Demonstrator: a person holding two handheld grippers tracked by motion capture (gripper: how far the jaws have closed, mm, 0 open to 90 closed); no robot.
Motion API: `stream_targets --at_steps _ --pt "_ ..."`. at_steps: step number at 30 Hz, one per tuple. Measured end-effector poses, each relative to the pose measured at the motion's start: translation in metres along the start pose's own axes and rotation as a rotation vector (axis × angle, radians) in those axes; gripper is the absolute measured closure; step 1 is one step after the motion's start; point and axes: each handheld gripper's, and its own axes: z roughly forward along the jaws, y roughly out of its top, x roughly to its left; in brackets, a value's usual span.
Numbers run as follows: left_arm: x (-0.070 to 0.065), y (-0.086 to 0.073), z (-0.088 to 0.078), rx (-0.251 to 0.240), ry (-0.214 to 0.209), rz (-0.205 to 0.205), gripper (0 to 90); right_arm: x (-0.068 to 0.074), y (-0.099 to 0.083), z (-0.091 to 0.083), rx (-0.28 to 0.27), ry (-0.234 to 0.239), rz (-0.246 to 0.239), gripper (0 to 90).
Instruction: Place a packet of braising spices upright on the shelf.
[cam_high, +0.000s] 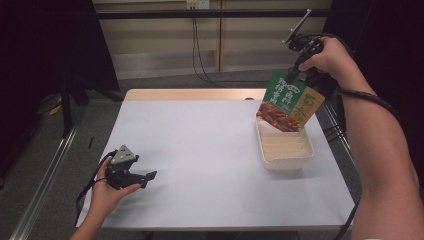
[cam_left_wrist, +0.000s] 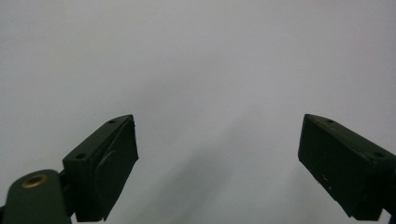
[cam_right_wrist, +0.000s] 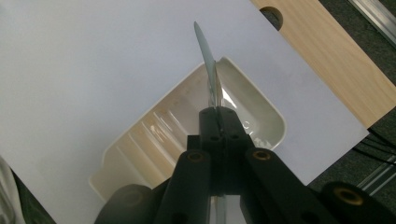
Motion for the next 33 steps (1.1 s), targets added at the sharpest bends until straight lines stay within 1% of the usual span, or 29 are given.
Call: stream_targets --at_steps 1,3,4,5,6,8,10,12,13,15,16,18,20,21,22,26,27,28,30,31,32,33 --pt "0.0 0.0 0.0 0.0 -0.001 0.002 11.7 0.001 0.001 0.0 0.003 -0.003 0.01 90.0" --pt "0.0 0.0 0.0 0.0 -0.002 0.0 11.7 0.0 0.001 0.001 -0.002 -0.01 -0.005 90.0" --pt "0.0 0.0 0.0 0.001 -0.001 0.007 11.8 0.0 0.001 0.001 -0.006 -0.013 -0.013 90.0" --pt "0.0 0.0 0.0 0.001 -0.002 0.005 11.8 0.001 0.002 0.002 -0.01 -0.01 -0.004 90.0" --pt "-0.001 0.0 0.0 -0.001 -0.004 -0.006 11.8 0.001 0.002 0.002 -0.013 -0.015 -0.004 90.0" --pt "0.0 0.0 0.0 0.001 -0.004 0.0 11.7 0.0 0.002 0.003 -0.011 -0.017 -0.008 89.7" --pt "-0.001 0.0 0.0 0.002 -0.005 -0.007 11.7 -0.001 0.002 0.003 -0.018 -0.019 -0.003 88.9" --pt "0.0 0.0 0.0 0.004 -0.004 0.005 11.7 -0.002 0.002 0.004 -0.024 -0.02 -0.009 88.7" --pt "0.0 0.0 0.0 0.003 -0.004 0.004 11.7 -0.002 0.002 0.003 -0.024 -0.018 -0.011 88.5" --pt "0.0 0.0 0.0 0.003 -0.005 0.004 11.7 -0.001 0.003 0.002 -0.027 -0.017 0.006 84.9" --pt "0.0 0.0 0.0 0.001 -0.005 -0.001 11.7 -0.001 0.003 0.002 -0.042 -0.019 0.002 82.8" --pt "0.0 0.0 0.0 0.001 -0.005 -0.005 11.7 0.0 0.003 -0.001 -0.044 -0.026 0.021 77.1" --pt "0.0 0.0 0.0 0.001 -0.008 -0.006 11.7 0.0 0.004 -0.003 -0.05 -0.037 0.048 68.4" --pt "-0.001 0.0 0.0 0.001 -0.009 -0.006 11.8 0.0 0.004 -0.004 -0.058 -0.041 0.044 66.4" --pt "0.0 0.0 0.0 0.004 -0.007 0.006 11.7 0.0 0.004 -0.005 -0.062 -0.042 0.047 64.7" --pt "0.0 0.0 0.0 -0.001 -0.015 -0.002 11.8 0.002 0.003 -0.007 -0.061 -0.051 0.056 57.0" --pt "0.0 0.0 0.0 -0.002 -0.016 -0.002 11.7 0.002 0.003 -0.007 -0.061 -0.058 0.051 54.8" --pt "-0.001 0.0 0.0 0.0 -0.017 -0.003 11.7 0.002 0.002 -0.006 -0.061 -0.056 0.048 54.4" --pt "0.0 0.0 0.0 0.009 -0.013 0.006 11.7 0.003 0.002 -0.006 -0.059 -0.059 0.046 51.4" --pt "0.0 0.0 0.0 0.005 -0.017 0.006 11.7 0.004 0.002 -0.006 -0.061 -0.055 0.047 50.8" --pt "-0.001 0.0 0.0 -0.002 -0.02 -0.004 11.7 0.005 0.002 -0.006 -0.059 -0.05 0.054 49.6" --pt "-0.001 0.0 0.001 -0.005 -0.023 -0.012 11.7 0.006 0.002 -0.007 -0.055 -0.055 0.06 47.4"
